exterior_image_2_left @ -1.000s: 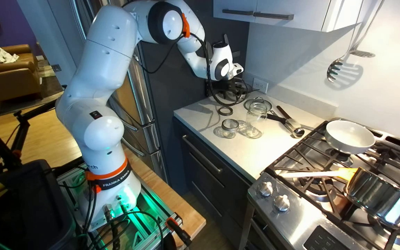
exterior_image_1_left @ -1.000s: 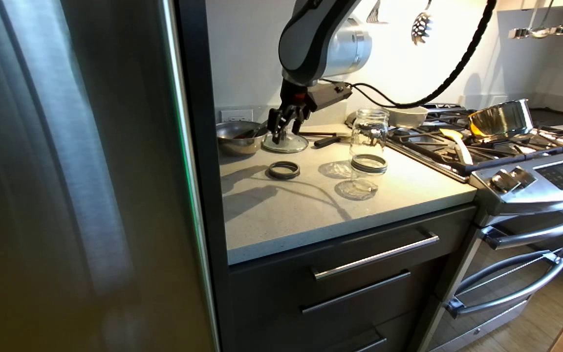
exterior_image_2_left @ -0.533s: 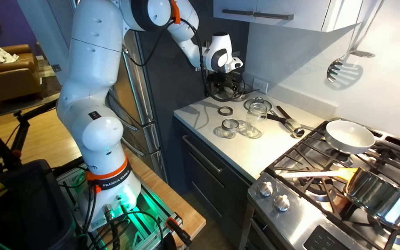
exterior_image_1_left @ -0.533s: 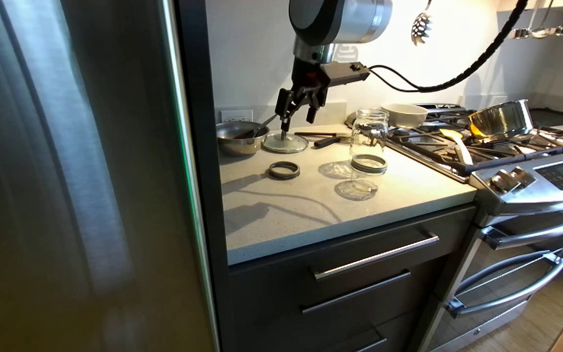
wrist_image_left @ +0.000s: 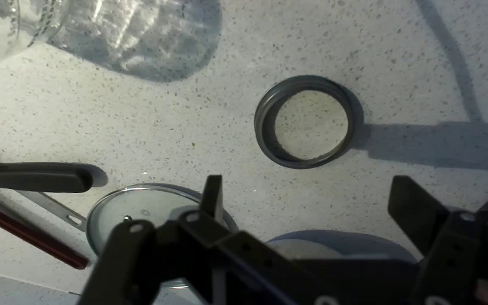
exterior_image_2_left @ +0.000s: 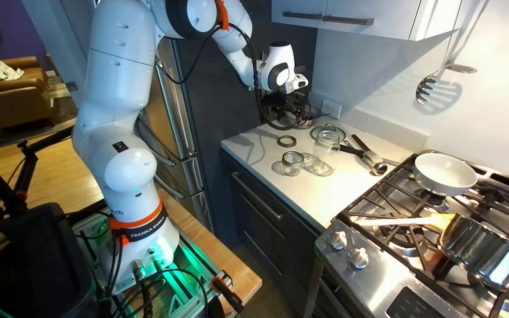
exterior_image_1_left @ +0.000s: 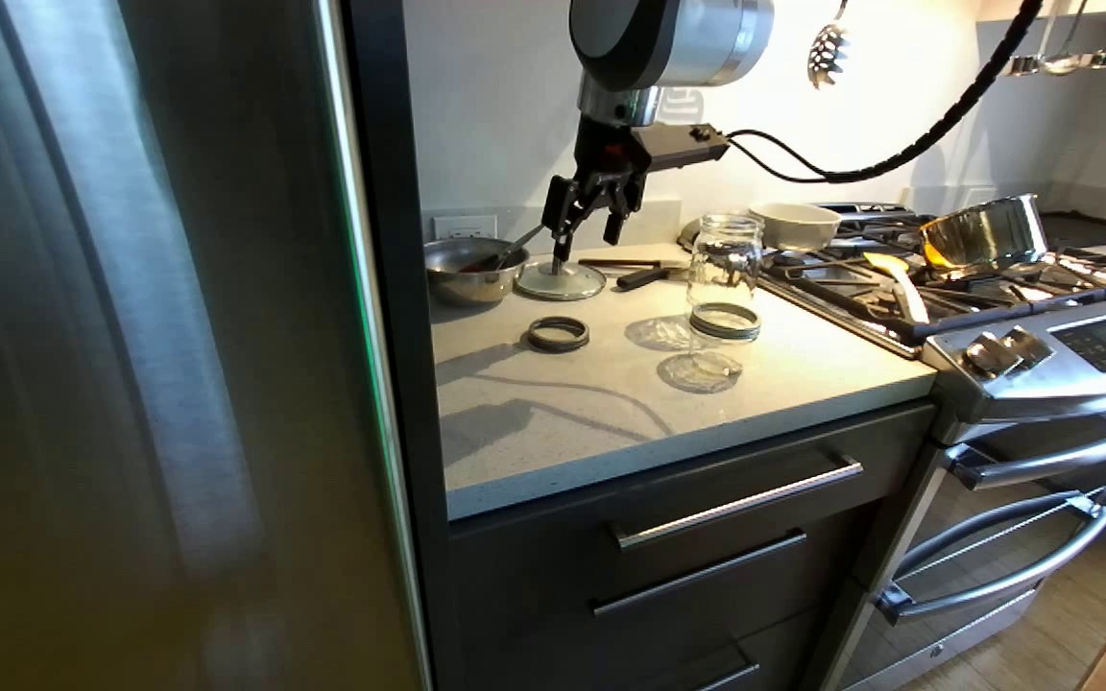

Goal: Remove the canning lids from the two jars and put them on the counter top one at a time

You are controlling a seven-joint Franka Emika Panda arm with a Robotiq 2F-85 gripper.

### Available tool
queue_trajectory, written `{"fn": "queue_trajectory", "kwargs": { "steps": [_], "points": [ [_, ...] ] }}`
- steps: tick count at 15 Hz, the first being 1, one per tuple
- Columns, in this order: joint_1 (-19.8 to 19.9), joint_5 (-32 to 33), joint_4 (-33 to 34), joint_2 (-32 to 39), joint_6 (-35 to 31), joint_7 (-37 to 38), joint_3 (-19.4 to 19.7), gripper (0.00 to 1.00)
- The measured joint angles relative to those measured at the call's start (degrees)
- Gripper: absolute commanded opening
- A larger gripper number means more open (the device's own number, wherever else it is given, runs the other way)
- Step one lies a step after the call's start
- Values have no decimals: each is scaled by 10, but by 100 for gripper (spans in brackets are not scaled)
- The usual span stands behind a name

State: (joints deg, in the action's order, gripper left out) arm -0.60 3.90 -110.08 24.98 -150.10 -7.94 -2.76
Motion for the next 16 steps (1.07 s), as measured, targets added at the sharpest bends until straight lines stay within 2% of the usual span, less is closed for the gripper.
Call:
{"fn": "queue_trajectory", "kwargs": {
  "steps": [4,9,12,16],
  "points": [
    [-4,4,7,0,8,18,4,100],
    [-11,2,6,-21,81,90,5,100],
    [-17,3,-16,-49,128,121,8,100],
    [-16,14,-79,-101,144,122,17,100]
  ]
}}
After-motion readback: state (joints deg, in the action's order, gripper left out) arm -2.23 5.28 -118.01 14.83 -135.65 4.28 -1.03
